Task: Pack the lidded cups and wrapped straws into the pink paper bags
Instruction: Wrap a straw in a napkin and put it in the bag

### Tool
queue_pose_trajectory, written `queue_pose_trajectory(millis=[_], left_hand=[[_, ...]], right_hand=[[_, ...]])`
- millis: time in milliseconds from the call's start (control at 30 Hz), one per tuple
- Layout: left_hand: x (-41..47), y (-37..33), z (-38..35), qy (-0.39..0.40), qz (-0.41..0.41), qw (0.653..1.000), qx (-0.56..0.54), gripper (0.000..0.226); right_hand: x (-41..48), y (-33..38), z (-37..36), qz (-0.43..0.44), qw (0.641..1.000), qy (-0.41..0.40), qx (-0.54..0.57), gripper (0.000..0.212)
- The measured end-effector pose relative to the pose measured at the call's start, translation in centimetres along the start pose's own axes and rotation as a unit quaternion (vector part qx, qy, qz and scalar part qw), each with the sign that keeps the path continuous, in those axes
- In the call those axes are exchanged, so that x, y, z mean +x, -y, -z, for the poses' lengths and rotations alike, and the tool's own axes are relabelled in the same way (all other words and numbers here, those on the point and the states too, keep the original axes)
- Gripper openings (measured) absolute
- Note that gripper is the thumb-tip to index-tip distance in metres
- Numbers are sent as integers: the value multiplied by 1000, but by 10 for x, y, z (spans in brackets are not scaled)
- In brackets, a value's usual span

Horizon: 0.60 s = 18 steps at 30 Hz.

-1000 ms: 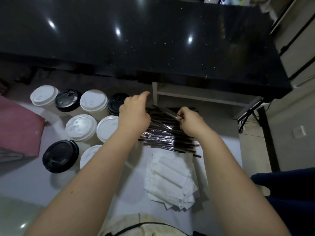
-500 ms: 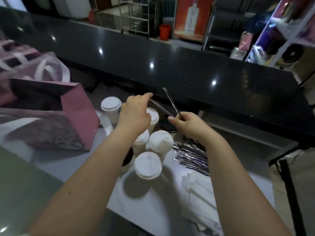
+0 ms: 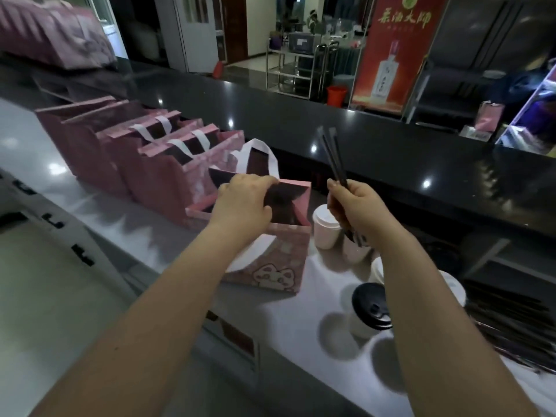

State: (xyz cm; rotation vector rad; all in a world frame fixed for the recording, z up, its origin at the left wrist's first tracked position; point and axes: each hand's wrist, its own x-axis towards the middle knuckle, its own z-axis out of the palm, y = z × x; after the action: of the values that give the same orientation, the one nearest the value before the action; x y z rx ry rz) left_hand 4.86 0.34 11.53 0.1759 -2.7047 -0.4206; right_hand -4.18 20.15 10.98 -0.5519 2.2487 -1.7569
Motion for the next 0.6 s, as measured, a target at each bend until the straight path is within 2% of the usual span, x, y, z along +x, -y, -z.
queue_pose_trajectory(millis=[167, 267, 400, 600], left_hand=[[13, 62, 21, 32, 19, 998, -54, 39], [29, 87, 20, 89, 24, 990, -105, 40], [50, 115, 8, 148, 24, 979, -137, 59], [68, 141, -19, 149, -8, 970, -194, 93]], right_hand=[[26, 37, -57, 62, 998, -5, 32, 39], [47, 51, -82, 84, 996, 22, 39, 37], [72, 47, -108, 87, 992, 86, 45, 32], [110, 10, -108, 48, 980, 189, -32, 26]])
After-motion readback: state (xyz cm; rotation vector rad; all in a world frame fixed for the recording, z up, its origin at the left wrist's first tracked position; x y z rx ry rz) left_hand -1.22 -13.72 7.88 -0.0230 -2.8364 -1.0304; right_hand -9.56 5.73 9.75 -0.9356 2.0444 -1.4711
